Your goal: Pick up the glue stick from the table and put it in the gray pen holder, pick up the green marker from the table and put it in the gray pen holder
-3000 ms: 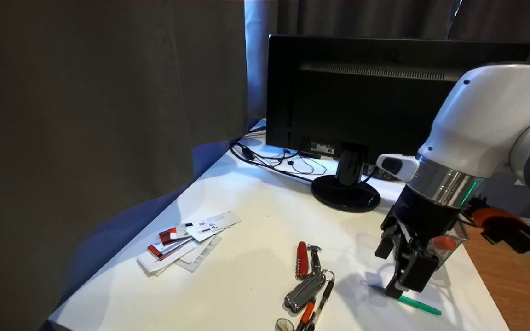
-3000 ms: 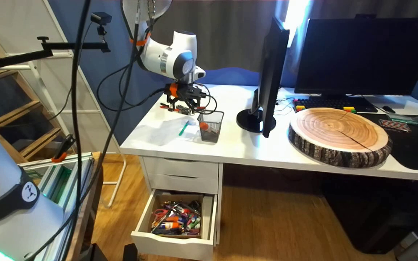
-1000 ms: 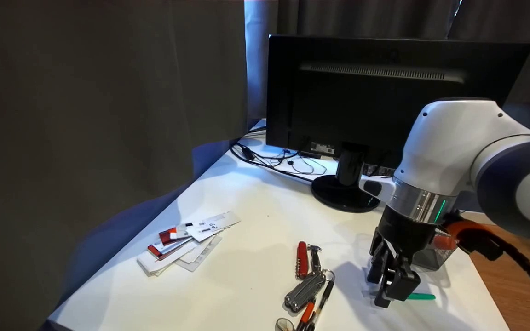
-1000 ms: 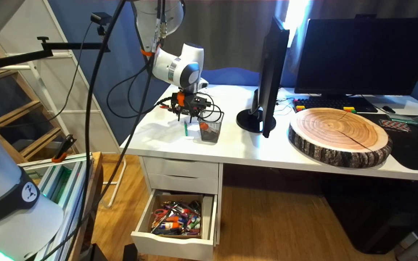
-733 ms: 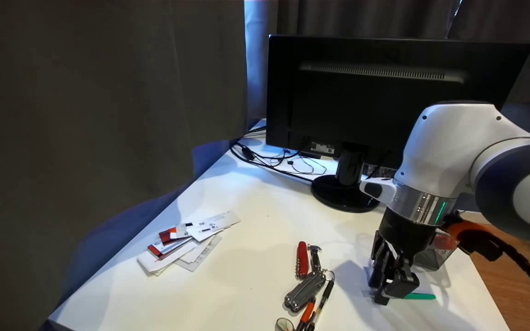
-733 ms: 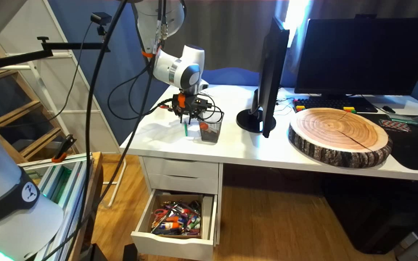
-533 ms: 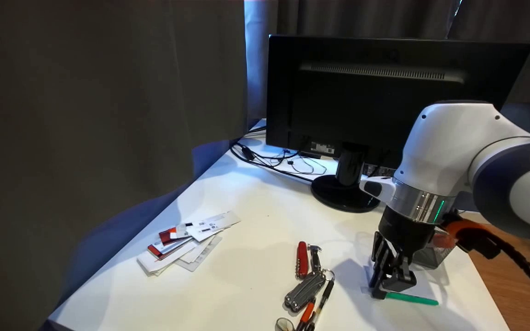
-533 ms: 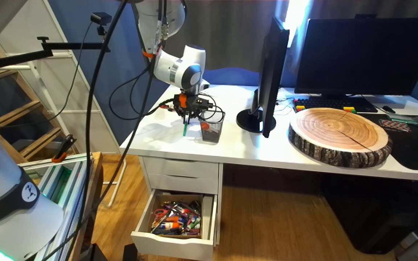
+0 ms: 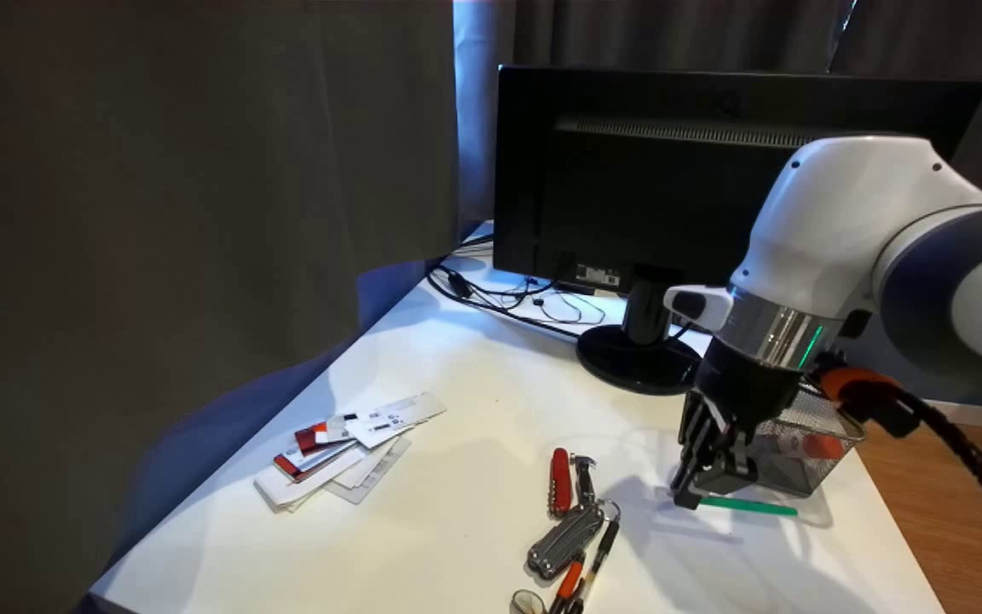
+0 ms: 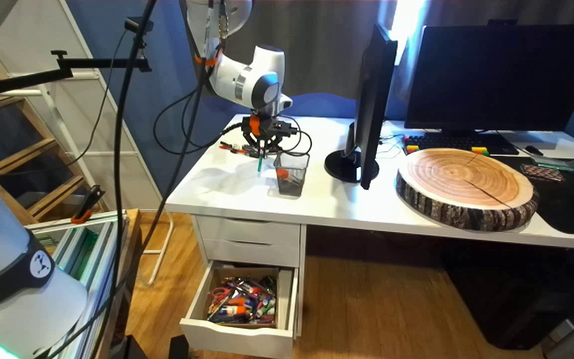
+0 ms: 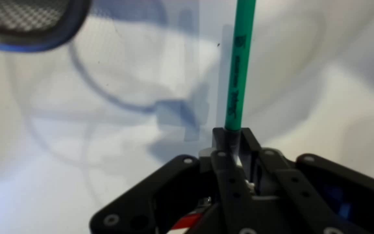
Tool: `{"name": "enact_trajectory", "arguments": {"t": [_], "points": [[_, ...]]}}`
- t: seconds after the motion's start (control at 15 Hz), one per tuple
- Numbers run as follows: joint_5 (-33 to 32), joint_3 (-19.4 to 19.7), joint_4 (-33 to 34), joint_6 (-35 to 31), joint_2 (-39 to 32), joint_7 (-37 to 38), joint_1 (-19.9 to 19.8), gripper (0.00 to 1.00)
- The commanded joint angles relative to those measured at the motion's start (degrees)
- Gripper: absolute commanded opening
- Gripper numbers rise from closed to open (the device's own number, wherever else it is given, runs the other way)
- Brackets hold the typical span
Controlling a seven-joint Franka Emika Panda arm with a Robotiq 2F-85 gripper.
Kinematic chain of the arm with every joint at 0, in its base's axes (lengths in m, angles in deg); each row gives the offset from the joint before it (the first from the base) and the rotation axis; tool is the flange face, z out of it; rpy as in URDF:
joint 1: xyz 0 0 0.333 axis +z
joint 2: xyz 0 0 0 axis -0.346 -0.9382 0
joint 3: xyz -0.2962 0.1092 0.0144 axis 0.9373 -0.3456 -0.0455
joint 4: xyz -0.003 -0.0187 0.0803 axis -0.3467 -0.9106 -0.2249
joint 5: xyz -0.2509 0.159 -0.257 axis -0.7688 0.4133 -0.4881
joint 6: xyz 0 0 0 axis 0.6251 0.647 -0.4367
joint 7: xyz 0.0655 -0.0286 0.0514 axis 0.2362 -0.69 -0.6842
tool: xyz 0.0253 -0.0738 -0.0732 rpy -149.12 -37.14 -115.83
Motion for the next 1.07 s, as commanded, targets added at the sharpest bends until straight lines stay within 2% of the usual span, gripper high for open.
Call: {"name": "enact_trajectory", "arguments": {"t": [0.0, 0.13, 0.47, 0.67, 1.0], "points": [[2.9, -1.6, -5.0, -1.9, 7.7, 0.4, -2.0, 0.04], [4.9, -2.9, -7.3, -3.7, 11.6, 0.0, -3.8, 0.04], [11.3, -7.9, -14.1, -13.7, 17.8, -3.5, -11.3, 0.04], [14.3, -13.1, -18.3, -22.9, 17.9, -6.0, -18.3, 0.04], [12.6, -22.7, -24.5, -36.3, 14.8, -7.1, -30.8, 0.04]]}}
